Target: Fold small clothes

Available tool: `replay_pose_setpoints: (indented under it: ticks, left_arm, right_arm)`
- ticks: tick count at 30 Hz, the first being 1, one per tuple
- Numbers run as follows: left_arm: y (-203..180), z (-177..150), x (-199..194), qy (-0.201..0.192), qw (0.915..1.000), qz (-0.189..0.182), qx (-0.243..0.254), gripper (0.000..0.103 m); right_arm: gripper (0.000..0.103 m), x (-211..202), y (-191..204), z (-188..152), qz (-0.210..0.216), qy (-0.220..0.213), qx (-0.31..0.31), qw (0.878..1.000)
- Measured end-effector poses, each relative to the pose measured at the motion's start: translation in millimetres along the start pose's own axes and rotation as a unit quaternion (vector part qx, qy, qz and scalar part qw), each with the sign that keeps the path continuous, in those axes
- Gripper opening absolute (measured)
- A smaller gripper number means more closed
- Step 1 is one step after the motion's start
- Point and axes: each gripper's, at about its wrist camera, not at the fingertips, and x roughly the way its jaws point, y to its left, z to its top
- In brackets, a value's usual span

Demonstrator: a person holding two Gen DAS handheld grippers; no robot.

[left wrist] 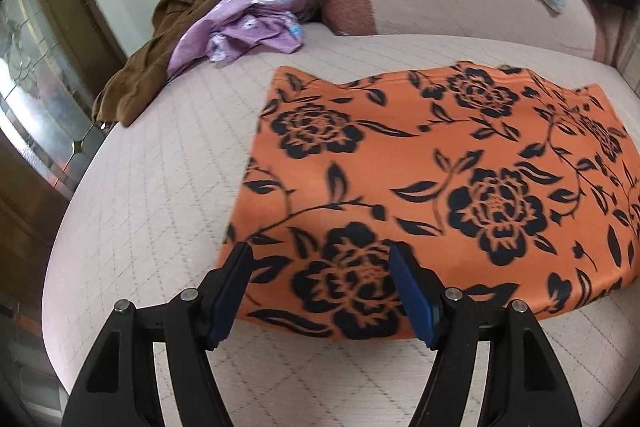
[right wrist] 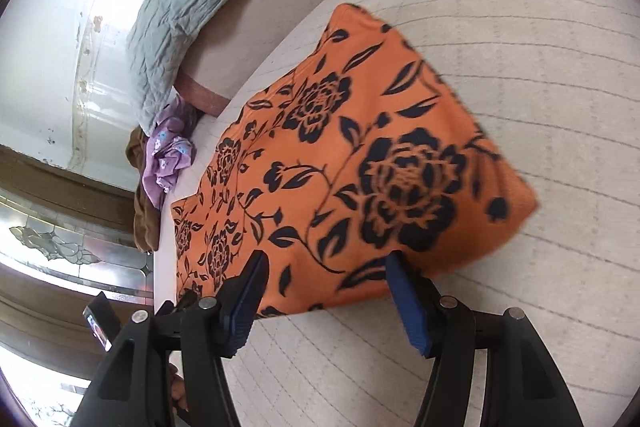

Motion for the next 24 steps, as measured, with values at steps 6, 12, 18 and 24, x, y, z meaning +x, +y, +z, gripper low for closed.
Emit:
replay_pose_setpoints:
  ticks: [6,12,18,24]
  left_arm:
    - [13.5,-0.1,-1.3,-0.004,0.9998,0.007,-0.015,0.071]
    - [19.3,0.5,-1.5,-0.004,0.9997,0.006,-0.022,0.071]
    - [22.9,1.6,1.6,-0.002,0.9997,0.007,-0.024,0.071]
    - [30.6,2.6,5.7,0.003,0.9995,0.006,-0.031,0.071]
  right_arm:
    - [0.065,0.0,-10.9,-5.3,-0.003,0.011,0.013,1.000]
    - [0.065,8.3,-19.6,-4.4,-0.007,0.020,0.033,0.999]
    - [0.065,17.7,-34.5,1.3,-0.005,0.014,0.080,0.997]
    - [0.065,21.7,-44.9,8.8,0.011,-0.013,0.122,0.992]
